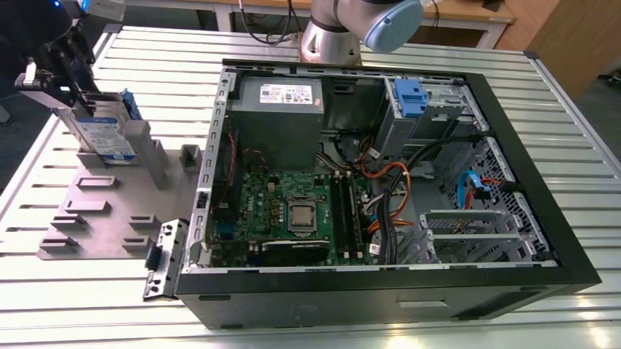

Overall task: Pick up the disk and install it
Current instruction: 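Pick up the disk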

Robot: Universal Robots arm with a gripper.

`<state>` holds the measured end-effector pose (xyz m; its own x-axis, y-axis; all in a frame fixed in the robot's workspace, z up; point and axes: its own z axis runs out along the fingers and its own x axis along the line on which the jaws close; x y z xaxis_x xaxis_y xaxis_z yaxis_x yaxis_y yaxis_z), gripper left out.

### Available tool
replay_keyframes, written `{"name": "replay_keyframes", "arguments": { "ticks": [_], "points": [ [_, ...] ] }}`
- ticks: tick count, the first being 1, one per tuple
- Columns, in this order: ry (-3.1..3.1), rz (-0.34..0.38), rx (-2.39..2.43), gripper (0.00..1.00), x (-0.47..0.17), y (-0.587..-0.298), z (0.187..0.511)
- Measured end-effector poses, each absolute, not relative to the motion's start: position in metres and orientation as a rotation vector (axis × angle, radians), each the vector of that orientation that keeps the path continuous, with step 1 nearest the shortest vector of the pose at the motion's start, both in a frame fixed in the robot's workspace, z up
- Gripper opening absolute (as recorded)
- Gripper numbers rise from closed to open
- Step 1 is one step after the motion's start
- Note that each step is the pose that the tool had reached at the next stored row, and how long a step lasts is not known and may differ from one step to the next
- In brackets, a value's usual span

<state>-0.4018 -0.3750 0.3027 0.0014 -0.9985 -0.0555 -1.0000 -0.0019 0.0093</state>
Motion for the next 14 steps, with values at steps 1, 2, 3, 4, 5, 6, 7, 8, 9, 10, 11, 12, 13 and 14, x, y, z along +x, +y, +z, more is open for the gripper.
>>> {"name": "replay_keyframes", "arguments": {
  "ticks": [1, 2, 3, 4, 5, 6, 7, 8, 9, 10, 11, 12, 13, 14],
  "points": [
    [2.196, 0.071, -2.200, 0.45, -0.4019, -0.3750, 0.3028],
    [2.196, 0.071, -2.200, 0.45, -0.4019, -0.3750, 0.3027],
    [2.196, 0.071, -2.200, 0.45, -0.4017, -0.3750, 0.3026],
    [2.196, 0.072, -2.200, 0.45, -0.4007, -0.3751, 0.3025],
    [2.197, 0.074, -2.201, 0.45, -0.3995, -0.3751, 0.3025],
    [2.198, 0.075, -2.201, 0.45, -0.3987, -0.3751, 0.3027],
    [2.198, 0.075, -2.201, 0.45, -0.3985, -0.3750, 0.3026],
    [2.198, 0.076, -2.201, 0.45, -0.3982, -0.3750, 0.3026],
    [2.198, 0.076, -2.201, 0.45, -0.3979, -0.3751, 0.3026],
    [2.198, 0.076, -2.201, 0.45, -0.3978, -0.3751, 0.3027],
    [2.198, 0.076, -2.201, 0.45, -0.3978, -0.3751, 0.3026],
    [2.198, 0.076, -2.202, 0.45, -0.3978, -0.3751, 0.3027],
    [2.198, 0.076, -2.201, 0.45, -0.3978, -0.3751, 0.3027],
    [2.198, 0.076, -2.201, 0.45, -0.3978, -0.3751, 0.3027]
  ]
}}
